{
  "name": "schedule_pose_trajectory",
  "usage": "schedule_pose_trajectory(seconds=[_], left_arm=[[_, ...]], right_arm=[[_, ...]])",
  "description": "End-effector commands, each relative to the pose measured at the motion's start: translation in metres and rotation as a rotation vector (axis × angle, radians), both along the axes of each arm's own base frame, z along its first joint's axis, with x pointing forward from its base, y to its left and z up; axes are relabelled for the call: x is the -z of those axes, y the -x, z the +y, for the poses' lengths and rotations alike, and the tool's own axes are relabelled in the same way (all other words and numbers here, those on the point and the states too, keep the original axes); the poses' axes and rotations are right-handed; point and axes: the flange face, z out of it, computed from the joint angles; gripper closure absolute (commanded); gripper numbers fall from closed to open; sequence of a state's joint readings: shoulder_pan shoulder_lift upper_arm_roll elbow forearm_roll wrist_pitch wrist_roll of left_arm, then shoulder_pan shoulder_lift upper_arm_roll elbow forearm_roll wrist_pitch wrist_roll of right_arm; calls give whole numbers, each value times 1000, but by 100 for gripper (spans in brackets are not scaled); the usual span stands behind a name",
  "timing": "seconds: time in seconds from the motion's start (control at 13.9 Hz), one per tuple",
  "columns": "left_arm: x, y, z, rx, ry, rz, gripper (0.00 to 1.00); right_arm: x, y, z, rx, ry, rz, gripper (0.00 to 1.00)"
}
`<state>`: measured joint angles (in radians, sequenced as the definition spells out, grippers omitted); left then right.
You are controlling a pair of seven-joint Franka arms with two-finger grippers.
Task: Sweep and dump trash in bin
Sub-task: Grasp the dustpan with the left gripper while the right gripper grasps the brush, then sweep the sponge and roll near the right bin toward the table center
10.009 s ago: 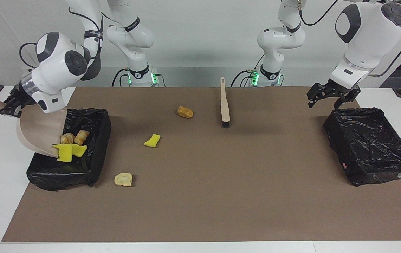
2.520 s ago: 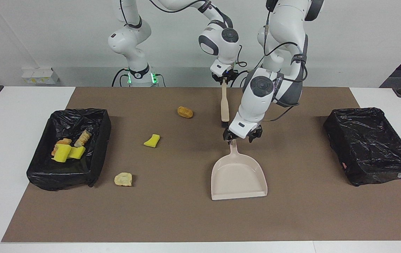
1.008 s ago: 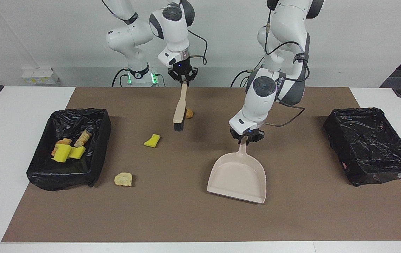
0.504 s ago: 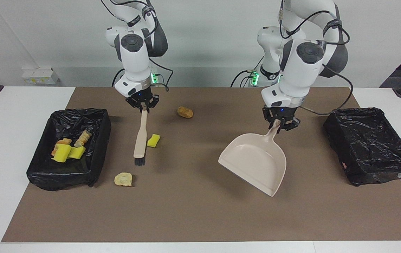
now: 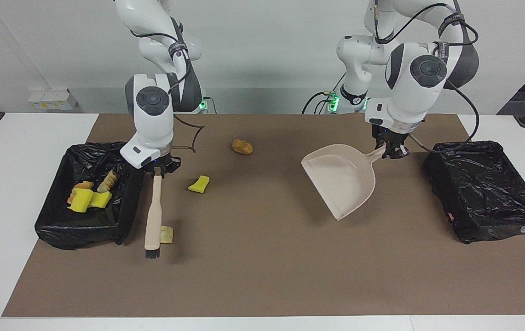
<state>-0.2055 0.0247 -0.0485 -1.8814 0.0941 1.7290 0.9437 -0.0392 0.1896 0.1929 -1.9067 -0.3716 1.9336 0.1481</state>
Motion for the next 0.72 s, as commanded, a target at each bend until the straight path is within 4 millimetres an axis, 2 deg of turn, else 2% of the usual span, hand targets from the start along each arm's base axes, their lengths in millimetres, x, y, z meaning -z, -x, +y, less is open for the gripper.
schedule_pose_trajectory(seconds=[0.0,0.07,0.22,0.43,0.5,0.65], left_arm=[[28,35,6,43,-9,-32,100],[38,43,7,48,-32,-20,100],[45,47,6,55,-79,-25,100],[65,61,-6,31,-91,-15,100],[70,65,-7,27,-90,-23,100],[73,67,-6,32,-95,-25,100]], right_arm=[[8,-11,-12,-73,59,42,100],[13,-13,-17,-108,66,55,100],[20,-18,-36,-121,80,62,100],[34,-23,-50,-207,122,88,100],[43,-22,-48,-206,110,102,100],[44,-16,-22,-163,55,116,100]])
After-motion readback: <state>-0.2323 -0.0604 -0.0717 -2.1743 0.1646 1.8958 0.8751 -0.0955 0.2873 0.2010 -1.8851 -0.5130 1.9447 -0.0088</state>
